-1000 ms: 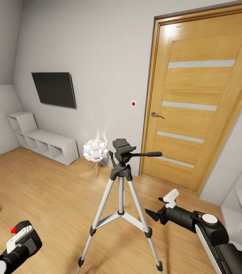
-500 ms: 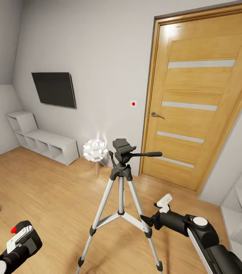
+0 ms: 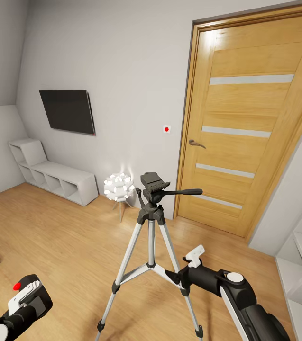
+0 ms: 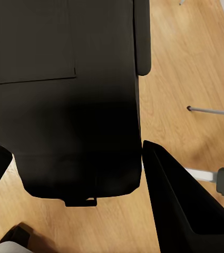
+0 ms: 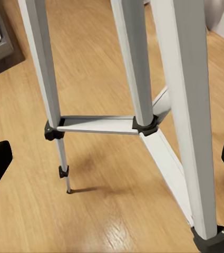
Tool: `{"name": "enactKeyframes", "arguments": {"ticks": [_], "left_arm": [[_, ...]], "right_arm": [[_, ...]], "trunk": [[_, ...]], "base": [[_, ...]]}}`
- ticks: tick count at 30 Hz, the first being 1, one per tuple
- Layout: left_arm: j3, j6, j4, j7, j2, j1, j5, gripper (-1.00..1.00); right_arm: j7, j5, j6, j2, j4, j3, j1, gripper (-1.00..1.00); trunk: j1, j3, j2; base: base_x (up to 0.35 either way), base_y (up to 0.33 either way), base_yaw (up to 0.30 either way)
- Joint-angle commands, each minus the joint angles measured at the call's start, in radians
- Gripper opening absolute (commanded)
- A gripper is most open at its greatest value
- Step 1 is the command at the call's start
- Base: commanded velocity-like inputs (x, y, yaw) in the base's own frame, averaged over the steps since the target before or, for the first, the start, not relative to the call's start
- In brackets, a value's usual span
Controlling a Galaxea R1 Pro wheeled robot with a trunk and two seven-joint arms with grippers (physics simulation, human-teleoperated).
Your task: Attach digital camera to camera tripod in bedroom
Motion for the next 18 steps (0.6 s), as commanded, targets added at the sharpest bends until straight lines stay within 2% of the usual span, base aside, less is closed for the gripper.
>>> {"name": "enactKeyframes", "arguments": {"ticks": [1,18], "left_arm": [[0.000,0.004,-0.002,0.007,0.000,0.000,0.008,-1.00],[-0.001,0.002,-0.002,0.007,0.000,0.000,0.008,-1.00]], "right_arm": [[0.004,0.004,0.004,0.000,-0.001,0.001,-0.001,1.00],[0.000,0.000,0.000,0.007,0.011,-0.007,-0.011,1.00]], "trunk": [[0.001,-0.002,-0.002],[0.001,-0.002,-0.002]], "base": [[0.000,0.000,0.000],[0.000,0.000,0.000]]}}
